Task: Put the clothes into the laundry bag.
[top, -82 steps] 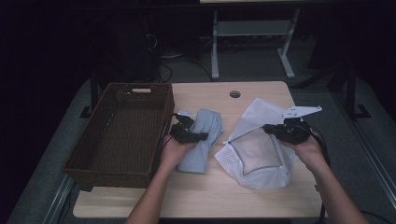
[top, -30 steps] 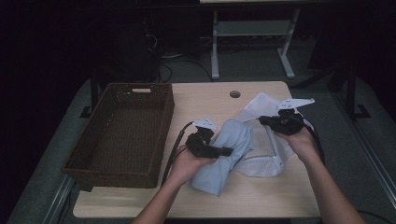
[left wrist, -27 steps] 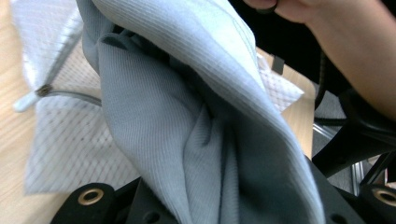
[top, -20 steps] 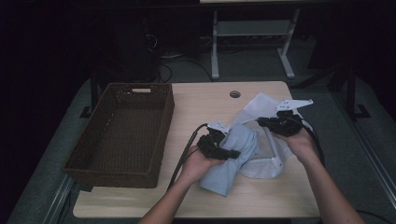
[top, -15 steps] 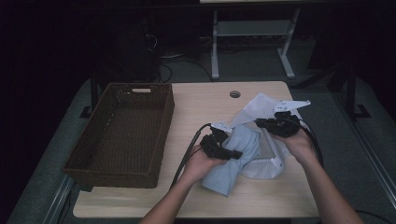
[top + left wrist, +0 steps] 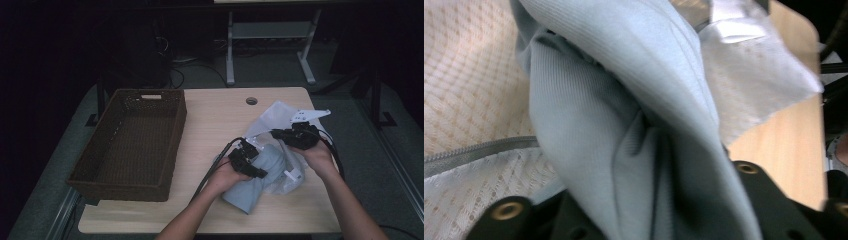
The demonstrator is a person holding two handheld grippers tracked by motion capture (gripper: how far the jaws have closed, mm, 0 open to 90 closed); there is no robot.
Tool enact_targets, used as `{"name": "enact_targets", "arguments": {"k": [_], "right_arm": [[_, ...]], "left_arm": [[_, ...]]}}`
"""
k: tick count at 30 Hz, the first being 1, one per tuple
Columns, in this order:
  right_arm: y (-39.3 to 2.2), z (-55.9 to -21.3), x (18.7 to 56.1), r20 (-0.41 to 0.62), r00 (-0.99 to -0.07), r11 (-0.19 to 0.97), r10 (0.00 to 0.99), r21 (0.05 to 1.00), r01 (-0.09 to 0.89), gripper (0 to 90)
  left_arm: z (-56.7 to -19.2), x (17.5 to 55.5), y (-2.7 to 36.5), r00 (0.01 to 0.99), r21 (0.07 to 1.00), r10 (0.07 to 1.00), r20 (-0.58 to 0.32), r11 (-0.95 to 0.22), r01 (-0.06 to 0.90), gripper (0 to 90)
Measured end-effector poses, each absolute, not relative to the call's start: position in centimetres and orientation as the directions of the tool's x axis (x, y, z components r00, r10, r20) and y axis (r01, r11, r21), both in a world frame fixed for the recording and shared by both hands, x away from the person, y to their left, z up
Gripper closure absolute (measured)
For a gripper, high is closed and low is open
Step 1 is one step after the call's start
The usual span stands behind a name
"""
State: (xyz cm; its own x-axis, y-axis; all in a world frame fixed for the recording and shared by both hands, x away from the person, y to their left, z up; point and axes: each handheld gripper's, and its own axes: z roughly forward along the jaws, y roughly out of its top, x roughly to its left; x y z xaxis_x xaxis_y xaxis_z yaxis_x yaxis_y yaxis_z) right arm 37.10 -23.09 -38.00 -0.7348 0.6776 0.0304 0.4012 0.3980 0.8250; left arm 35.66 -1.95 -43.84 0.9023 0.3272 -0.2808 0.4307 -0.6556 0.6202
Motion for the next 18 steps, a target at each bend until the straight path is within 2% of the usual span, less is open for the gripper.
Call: {"name": "enact_targets", "arguments": {"k": [7,11,15,18], "right_arm": [[-23.4,-38.4,37.0,0.037,-0.731,0.398,0.681,0.82,0.412,87.5],[-23.5,-38.5,36.9,0.036,-0.73,0.399,0.683,0.818,0.414,87.5],[-23.6,-38.7,36.7,0.04,-0.727,0.4,0.686,0.814,0.422,87.5],[-23.6,-38.8,36.6,0.039,-0.726,0.402,0.686,0.812,0.423,87.5]], "left_arm": [[-42.4,34.9,-0.6,0.902,0.657,0.383,-0.199,-0.631,0.413,22.6],[-40.4,33.5,1.8,0.896,0.702,0.418,-0.151,-0.593,0.395,13.9],[-39.9,32.1,4.3,0.889,0.709,0.44,-0.127,-0.587,0.392,12.5],[-40.8,31.5,6.2,0.876,0.702,0.47,-0.107,-0.589,0.401,11.8]]}}
